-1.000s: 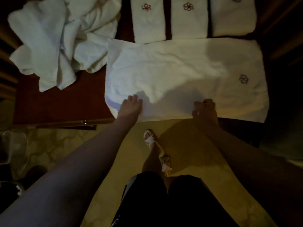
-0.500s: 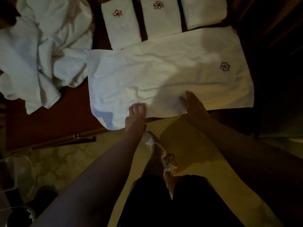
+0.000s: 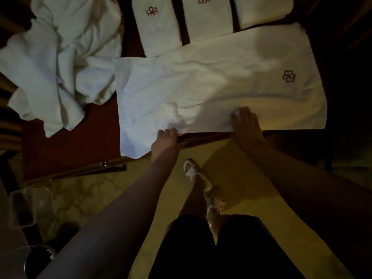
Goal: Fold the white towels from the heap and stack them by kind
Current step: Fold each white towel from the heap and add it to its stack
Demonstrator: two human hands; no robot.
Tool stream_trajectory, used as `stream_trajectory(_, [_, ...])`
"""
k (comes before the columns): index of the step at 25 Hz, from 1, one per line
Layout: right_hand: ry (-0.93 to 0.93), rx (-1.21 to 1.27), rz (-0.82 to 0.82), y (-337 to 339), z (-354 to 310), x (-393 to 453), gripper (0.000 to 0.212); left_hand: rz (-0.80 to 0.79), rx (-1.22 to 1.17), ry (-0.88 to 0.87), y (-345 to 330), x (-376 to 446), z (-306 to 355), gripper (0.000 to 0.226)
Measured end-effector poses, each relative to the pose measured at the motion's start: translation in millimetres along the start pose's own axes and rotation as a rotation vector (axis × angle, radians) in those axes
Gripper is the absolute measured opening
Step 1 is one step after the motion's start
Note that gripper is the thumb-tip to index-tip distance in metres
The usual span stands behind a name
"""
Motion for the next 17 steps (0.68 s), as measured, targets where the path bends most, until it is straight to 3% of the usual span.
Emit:
stream_trajectory(2, [0.019,-0.016,0.036,0.7,1.1,-4.7,0.042,-0.062,-0.021,0.085,-1.7,-2.6,-1.2,0.022])
stream_trajectory(5, [-0.025,-0.004,0.143,18.3,9.6,-21.5,0.048,-0.103,-0.104,0.205,-1.4,-3.2,-12.4,0.021])
stream_trajectory(10, [-0.386,0.195,0.235,40.1,66.5,-63.8,0.020,-0.138,-0.122,0.247,0.0,1.5,-31.0,0.021])
stream_trajectory(14, [-0.472,0.325,0.265,55.8,90.7,-78.3,0.024,-0.093,-0.074,0.237,9.5,14.5,-20.3,0.016])
stream_trajectory(17, [-0.577,0.330,0.322,80.5,105.8,-78.5,0.029,0.017,-0.301,0.377,22.4,30.2,-17.5,0.015])
Point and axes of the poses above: each hand's wrist, its own x-axis towards the middle knuckle, its own y-axis out of the back of the hand, z = x × y, the point moved 7 cm from there along x, towards the middle knuckle, and after that the axes turned 4 degrees about -z, right-handed, at the moved point
